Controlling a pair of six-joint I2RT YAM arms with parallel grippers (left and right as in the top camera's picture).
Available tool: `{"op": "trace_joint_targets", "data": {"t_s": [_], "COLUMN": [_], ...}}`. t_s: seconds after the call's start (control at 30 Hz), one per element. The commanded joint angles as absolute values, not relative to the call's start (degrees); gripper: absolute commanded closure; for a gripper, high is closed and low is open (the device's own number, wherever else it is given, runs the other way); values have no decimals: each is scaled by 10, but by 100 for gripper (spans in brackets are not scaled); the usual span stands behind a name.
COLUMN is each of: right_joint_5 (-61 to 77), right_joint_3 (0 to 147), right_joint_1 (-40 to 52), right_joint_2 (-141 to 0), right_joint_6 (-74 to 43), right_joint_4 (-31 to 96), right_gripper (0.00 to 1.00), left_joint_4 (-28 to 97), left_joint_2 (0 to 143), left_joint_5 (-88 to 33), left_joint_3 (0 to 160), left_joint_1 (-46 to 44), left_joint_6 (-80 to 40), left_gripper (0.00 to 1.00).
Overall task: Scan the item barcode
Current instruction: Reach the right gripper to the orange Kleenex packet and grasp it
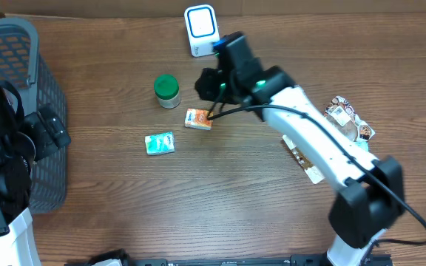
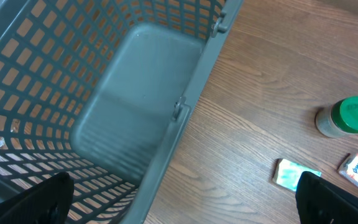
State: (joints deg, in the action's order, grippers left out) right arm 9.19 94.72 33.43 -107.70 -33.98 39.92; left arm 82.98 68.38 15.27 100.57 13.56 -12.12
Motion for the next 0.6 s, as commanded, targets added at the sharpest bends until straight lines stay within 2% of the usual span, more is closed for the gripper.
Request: {"op": "trace_joint_targets", "data": {"t_s": [0.0,0.13,0.27,0.57], "right_joint_5": [34,35,43,52], "right_joint_3": [938,938,938,937], "right_joint_1": [364,380,382,383], "right_joint_2": [-1132,-1189,-1227,-1243], "right_joint_6": [-395,-402,-437,-437], "right_joint_4": [355,306,290,291], "right_gripper": [72,70,60,59], "left_joint_4": [829,829,829,829], "left_joint_2": [679,679,679,679], "left_joint_5": [158,158,158,158], "left_joint_3": [1017,1017,1017,1017], "left_joint_1": [138,138,138,138], "left_joint_6": [-133,-133,-133,-133], "left_gripper": [0,0,0,0]}}
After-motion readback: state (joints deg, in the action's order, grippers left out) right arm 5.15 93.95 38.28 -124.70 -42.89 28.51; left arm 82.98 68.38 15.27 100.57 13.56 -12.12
